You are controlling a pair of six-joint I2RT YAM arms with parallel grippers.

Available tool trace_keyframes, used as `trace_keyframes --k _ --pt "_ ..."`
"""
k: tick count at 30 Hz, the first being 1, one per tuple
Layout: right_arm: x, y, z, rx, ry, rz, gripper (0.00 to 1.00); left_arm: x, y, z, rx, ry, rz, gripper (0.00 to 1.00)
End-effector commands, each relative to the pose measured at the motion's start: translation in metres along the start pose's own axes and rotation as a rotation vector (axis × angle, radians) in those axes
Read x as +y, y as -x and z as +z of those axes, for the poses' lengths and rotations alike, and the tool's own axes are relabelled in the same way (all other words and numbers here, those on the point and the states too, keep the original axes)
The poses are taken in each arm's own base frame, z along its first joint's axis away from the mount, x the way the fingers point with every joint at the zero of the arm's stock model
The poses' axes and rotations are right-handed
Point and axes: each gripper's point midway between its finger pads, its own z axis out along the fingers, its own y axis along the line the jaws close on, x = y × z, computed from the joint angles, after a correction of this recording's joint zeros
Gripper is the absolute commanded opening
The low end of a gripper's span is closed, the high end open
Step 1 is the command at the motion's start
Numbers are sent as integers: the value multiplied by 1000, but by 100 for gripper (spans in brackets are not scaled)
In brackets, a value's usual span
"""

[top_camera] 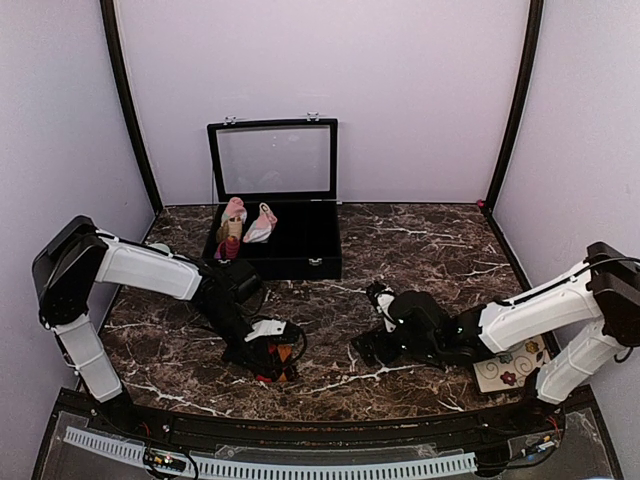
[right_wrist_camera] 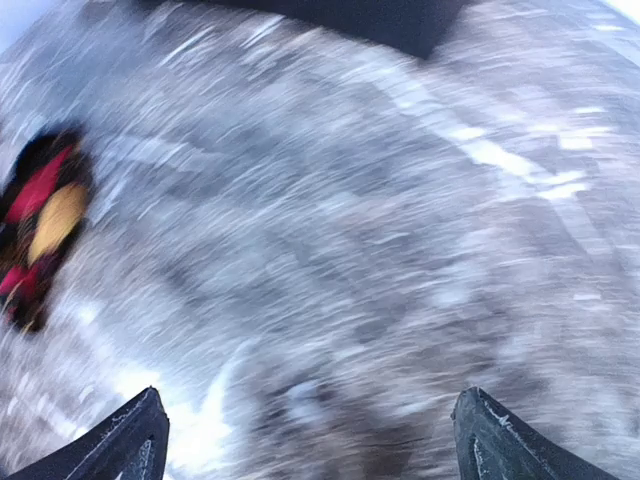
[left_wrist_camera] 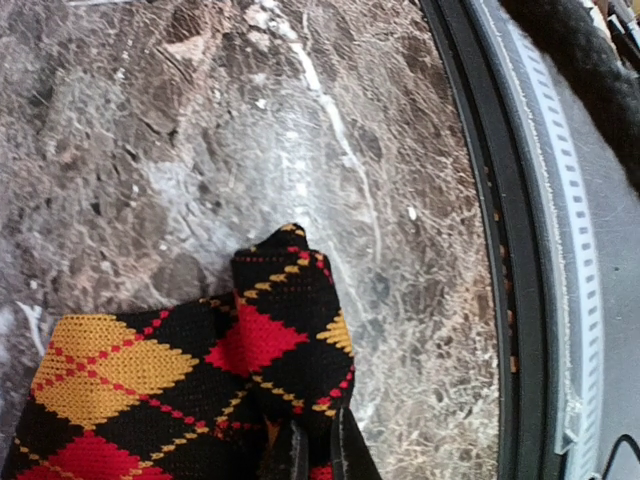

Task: Roll the socks
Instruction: Pick up the sock from the center of the board.

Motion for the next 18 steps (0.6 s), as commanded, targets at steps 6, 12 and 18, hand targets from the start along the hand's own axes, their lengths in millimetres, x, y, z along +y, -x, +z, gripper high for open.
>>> trace_keyframes --k 6,12,18 --pt "71 29 -28 -301 269 -353 99 -21 -5 0 -24 -249 -233 3" --pt "148 -14 -18 -205 456 -685 86 -16 -8 3 -14 -259 -250 4" --pt "188 -20 6 -200 505 -853 67 -9 -9 5 4 -240 -243 5"
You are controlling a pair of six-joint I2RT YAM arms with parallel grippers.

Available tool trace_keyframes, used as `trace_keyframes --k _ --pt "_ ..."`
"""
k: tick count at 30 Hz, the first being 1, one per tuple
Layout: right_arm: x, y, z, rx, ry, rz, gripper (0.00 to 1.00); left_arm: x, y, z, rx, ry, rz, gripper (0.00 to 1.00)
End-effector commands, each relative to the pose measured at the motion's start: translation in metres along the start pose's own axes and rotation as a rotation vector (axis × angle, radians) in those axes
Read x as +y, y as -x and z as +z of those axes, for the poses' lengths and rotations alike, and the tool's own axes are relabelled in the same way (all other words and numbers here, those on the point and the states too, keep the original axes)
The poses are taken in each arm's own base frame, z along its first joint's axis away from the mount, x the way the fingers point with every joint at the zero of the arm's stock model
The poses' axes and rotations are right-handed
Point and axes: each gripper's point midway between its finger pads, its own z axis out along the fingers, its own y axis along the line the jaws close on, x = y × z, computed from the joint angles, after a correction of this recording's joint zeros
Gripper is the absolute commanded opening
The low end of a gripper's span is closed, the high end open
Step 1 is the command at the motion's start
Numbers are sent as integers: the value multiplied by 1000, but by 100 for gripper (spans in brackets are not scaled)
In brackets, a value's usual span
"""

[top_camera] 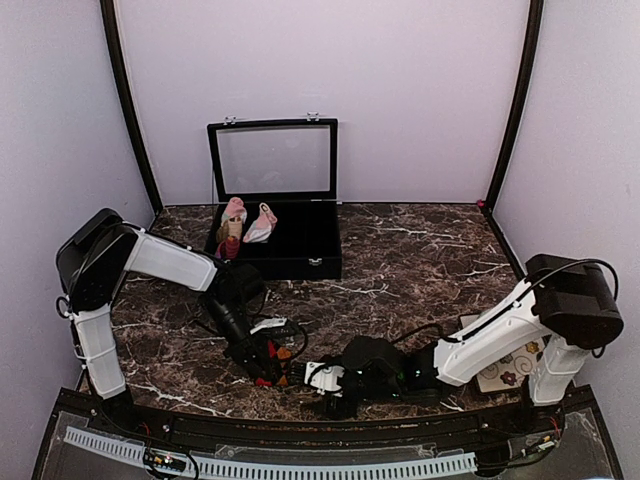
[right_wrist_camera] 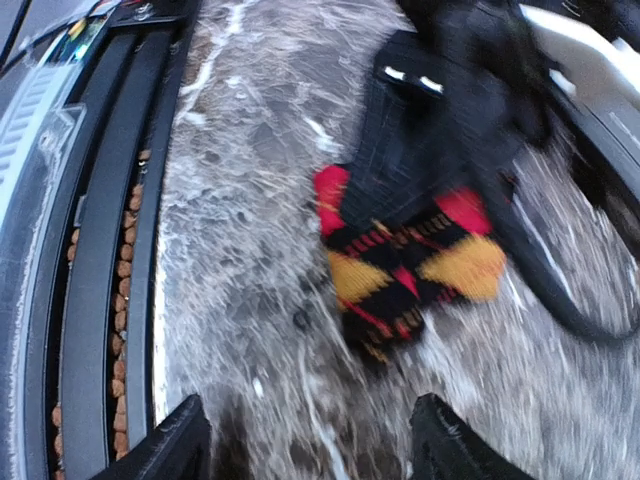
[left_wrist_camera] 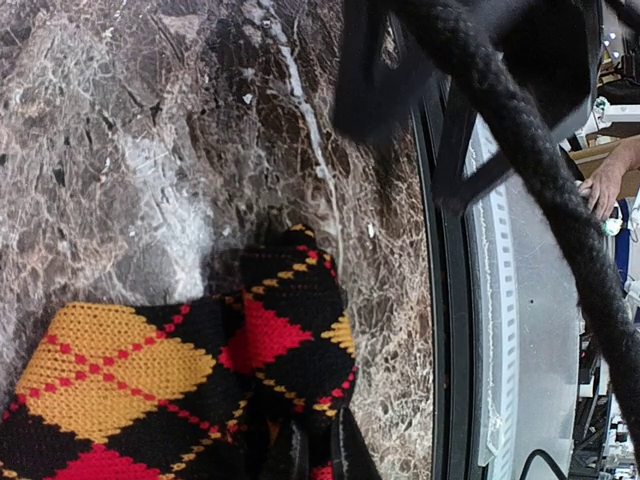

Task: Roll the socks
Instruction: Pick up the sock from the center of the board.

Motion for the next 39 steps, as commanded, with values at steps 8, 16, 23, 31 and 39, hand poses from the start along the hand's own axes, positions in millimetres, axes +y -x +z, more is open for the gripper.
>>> trace_keyframes --k 8,16,23,31,39 --pt "4 32 56 -24 70 -256 47 3 -9 1 50 -5 -29 7" --pt "-3 4 73 78 136 -229 24 -2 -4 -3 39 -24 -13 14" --pt "5 -50 80 218 202 -152 15 -18 11 -24 -7 -42 4 29" --pt "7 -86 73 306 241 -52 12 -28 21 -76 -107 13 11 33" --pt "15 -97 71 361 303 16 9 27 5 -102 -73 302 -58 33"
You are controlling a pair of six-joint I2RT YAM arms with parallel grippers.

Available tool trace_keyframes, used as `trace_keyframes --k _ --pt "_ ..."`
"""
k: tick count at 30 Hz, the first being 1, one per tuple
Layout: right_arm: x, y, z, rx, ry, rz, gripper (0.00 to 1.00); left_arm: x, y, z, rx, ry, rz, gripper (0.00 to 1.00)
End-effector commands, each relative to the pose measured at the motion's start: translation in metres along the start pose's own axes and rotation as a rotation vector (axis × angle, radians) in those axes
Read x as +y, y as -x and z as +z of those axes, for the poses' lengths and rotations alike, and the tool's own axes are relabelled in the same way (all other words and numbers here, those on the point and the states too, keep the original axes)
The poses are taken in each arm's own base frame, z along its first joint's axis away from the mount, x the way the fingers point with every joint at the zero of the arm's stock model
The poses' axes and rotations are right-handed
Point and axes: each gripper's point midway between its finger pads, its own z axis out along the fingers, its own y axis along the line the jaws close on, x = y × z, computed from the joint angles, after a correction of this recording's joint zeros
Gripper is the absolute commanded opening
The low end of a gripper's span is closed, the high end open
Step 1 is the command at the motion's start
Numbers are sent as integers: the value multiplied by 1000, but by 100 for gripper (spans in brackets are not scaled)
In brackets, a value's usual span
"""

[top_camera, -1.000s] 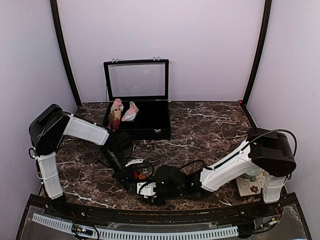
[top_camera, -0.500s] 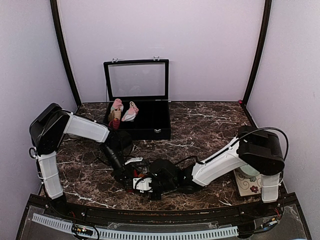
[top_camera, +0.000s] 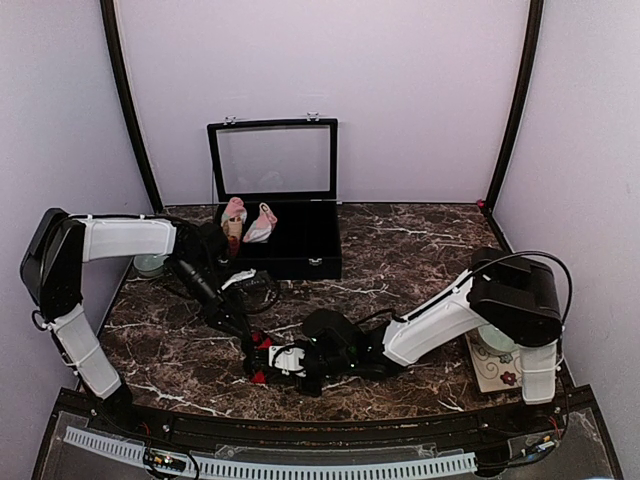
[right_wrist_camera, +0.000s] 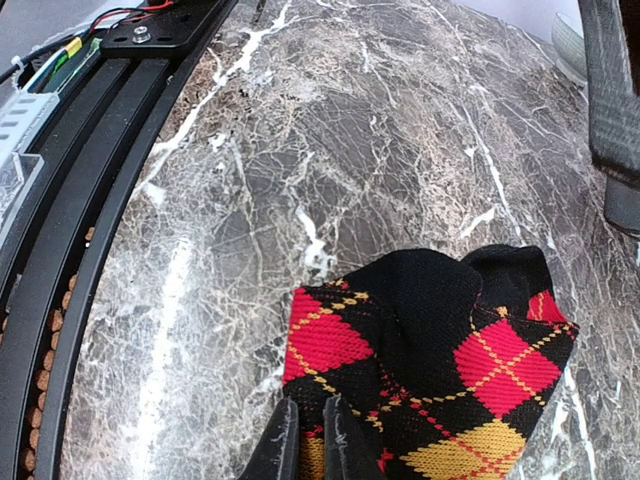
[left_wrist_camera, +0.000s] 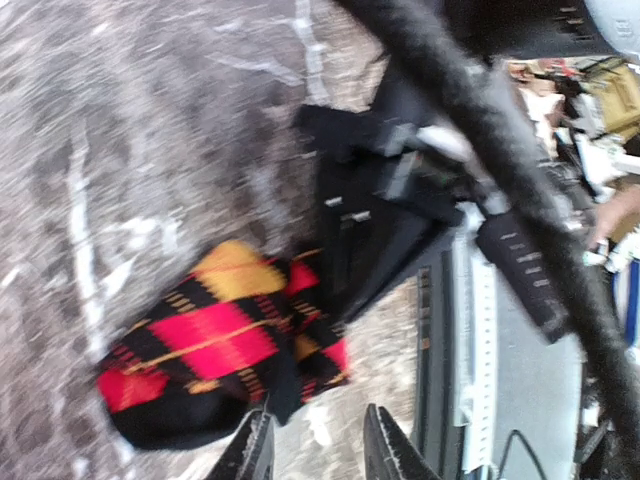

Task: Roll the socks
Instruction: Pick up the sock from the center of the board.

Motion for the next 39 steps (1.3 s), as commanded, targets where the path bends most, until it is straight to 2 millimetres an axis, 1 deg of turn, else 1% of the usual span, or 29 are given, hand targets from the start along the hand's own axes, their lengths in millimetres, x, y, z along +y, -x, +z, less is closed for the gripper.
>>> trace_keyframes --k 1,5,8,12,16,17,19,21,22,23,24,26,28,29,31,34,36,38,39 --pt "42 -116 -3 367 140 159 9 42 -17 -1 80 208 -42 33" --pt "46 -117 -3 372 157 179 8 57 -25 8 88 240 -73 32" --pt "47 -115 -3 372 163 189 8 67 -39 15 137 246 -65 32" --pt "48 -115 -3 380 171 192 7 66 -50 26 158 200 -47 32" --pt "48 -117 -3 385 171 198 6 78 -57 37 186 207 -53 31" --pt "48 -118 -3 388 171 201 6 84 -57 38 189 227 -54 30" --pt "50 -119 -2 390 179 206 6 103 -54 36 190 305 -60 25" --pt "52 -120 -2 393 186 213 6 123 -45 29 177 388 -73 22" --pt "52 -121 -1 395 187 217 5 126 -39 25 163 396 -81 22" --pt "53 -121 -1 396 191 221 5 125 -30 20 139 384 -77 22" --pt "54 -121 -1 398 193 225 5 119 -21 15 114 355 -69 23" --pt "55 -122 -1 397 196 233 5 98 -9 8 91 277 -29 26" --pt "55 -123 -1 398 198 236 4 79 -8 2 109 223 9 27" --pt "55 -123 -1 398 198 236 4 70 -11 0 115 195 28 28" --pt "55 -125 -1 405 196 238 4 48 -24 0 142 129 56 29" --pt "55 -126 0 410 193 239 4 28 -48 4 196 64 80 29" --pt "54 -126 0 409 192 242 3 23 -59 7 216 58 99 29" --pt "54 -126 0 411 191 243 3 28 -59 7 210 97 128 30" --pt "53 -125 1 409 189 245 3 31 -55 5 197 124 150 31"
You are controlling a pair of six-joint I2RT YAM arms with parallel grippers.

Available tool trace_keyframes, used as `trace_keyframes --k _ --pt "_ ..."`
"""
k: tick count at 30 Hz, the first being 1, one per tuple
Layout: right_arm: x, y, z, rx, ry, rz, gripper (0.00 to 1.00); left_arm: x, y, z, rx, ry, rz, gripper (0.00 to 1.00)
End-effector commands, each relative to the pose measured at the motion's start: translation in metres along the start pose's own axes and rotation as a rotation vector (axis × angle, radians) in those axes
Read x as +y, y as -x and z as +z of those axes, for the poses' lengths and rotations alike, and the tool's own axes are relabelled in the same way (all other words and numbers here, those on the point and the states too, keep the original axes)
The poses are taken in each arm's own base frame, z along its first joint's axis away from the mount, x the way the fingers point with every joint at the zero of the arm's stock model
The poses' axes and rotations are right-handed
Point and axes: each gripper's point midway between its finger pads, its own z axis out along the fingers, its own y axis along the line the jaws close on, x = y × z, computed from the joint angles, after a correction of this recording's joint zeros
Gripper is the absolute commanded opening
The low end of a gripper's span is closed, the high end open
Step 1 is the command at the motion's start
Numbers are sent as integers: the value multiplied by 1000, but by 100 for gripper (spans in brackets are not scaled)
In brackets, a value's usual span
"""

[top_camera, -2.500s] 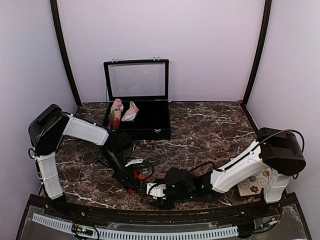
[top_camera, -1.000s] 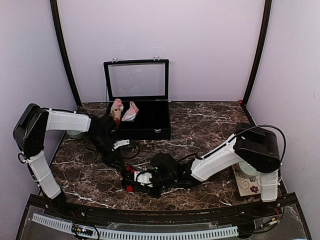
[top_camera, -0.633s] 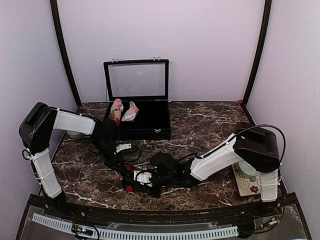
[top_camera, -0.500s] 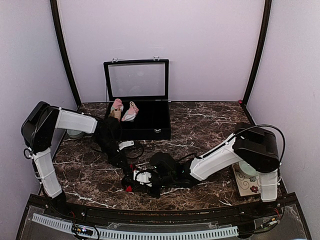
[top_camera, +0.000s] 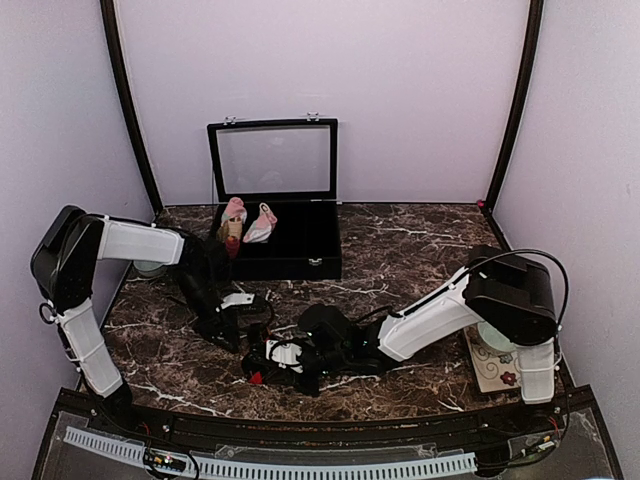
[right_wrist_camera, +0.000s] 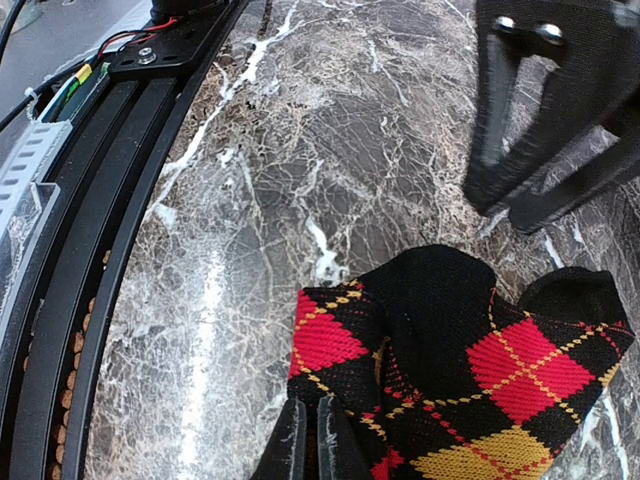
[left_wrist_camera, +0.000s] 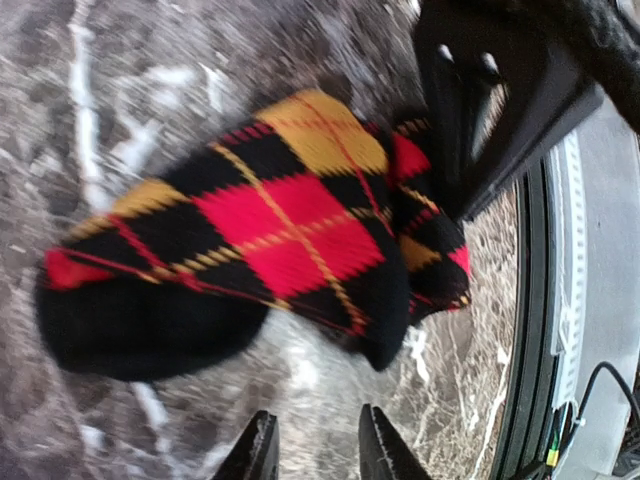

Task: Roll the socks
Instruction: Pick up the sock from the center of the board.

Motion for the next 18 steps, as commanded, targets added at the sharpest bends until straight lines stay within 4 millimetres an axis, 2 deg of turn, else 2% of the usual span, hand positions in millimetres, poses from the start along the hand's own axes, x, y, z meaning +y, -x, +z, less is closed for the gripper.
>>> trace_keyframes --k 1,4,6,7,10,13,16,18 --pt "36 -134 -1 414 91 165 3 -10 0 -8 -12 39 98 32" --pt "37 -134 -2 418 92 173 2 -15 11 -9 -30 34 141 36" --pt "37 -135 -3 423 93 178 2 -22 12 -2 -10 14 160 51" --pt "37 -135 -3 422 91 177 2 -25 11 3 1 11 160 52" --pt "37 -137 -4 426 89 182 2 -38 13 14 -15 -24 161 53" --pt "39 -139 -4 431 93 192 1 -32 16 21 -22 18 159 52" --pt "39 -139 -4 433 94 199 1 -30 20 23 -38 15 145 48" --pt "40 -140 -4 435 94 203 1 -30 20 28 -32 8 148 40"
